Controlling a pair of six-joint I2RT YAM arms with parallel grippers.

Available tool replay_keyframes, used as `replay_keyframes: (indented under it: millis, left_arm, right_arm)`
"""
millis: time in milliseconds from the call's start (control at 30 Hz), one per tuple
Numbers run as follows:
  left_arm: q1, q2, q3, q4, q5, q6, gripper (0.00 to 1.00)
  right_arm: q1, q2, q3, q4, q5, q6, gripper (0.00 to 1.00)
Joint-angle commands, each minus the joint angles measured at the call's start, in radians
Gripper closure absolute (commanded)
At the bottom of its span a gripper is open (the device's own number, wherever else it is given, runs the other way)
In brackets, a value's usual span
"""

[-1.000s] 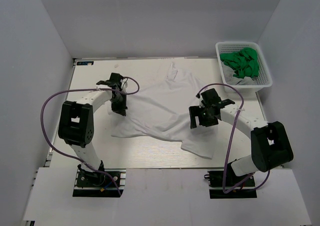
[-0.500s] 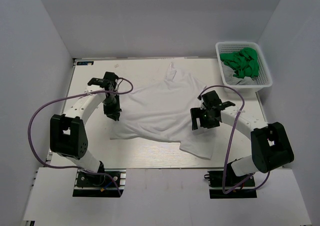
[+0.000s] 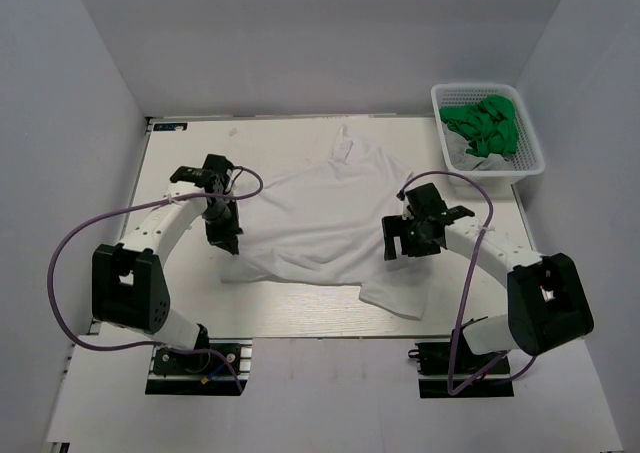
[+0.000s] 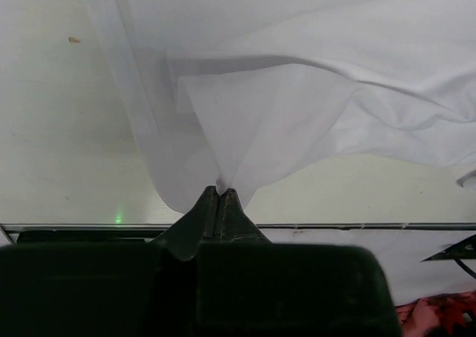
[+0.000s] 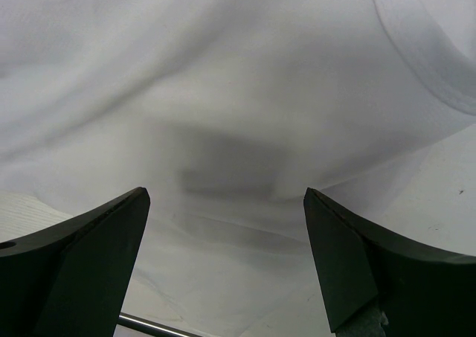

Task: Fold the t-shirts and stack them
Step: Flatten out the tshirt

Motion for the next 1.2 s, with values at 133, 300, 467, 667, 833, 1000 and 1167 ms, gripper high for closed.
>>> replay_keyframes:
  millis: [133, 300, 467, 667, 833, 1000, 1167]
  left_arm:
    - [-0.005, -0.147, -0.029, -0.072, 0.053, -0.042, 1.00]
    - [-0.005, -0.188, -0.073, -0.138, 0.011, -0.115, 1.00]
    - [-0.005, -0.211, -0.138, -0.140, 0.021, -0.183, 1.00]
    - [-0.005, -0.274, -0.340, 0.005, 0.116, -0.295, 1.00]
    - [-0.005, -0.184, -0.363, 0.180, 0.015, -0.405, 1.00]
    - [-0.005, 0.006, -0.242, 0.282, -0.072, -0.439, 1.00]
    - [0.007, 0.245, -0.141, 0.341, -0.115, -0.439, 1.00]
  right_arm:
    - [-0.003, -0.034, 0.005, 0.001, 0.021, 0.058, 0.10]
    - [-0.009, -0.052, 0.025, -0.099, 0.084, 0.145, 0.10]
    - [-0.023, -0.135, 0.007, -0.291, 0.127, 0.268, 0.10]
    - [-0.022, -0.134, 0.012, -0.165, 0.010, 0.241, 0.10]
    - [-0.010, 0.006, 0.070, -0.069, 0.027, 0.175, 0.10]
    - [-0.013, 0.113, 0.081, 0.011, 0.096, 0.161, 0.10]
    - [-0.016, 0.245, 0.154, 0.039, 0.116, 0.165, 0.10]
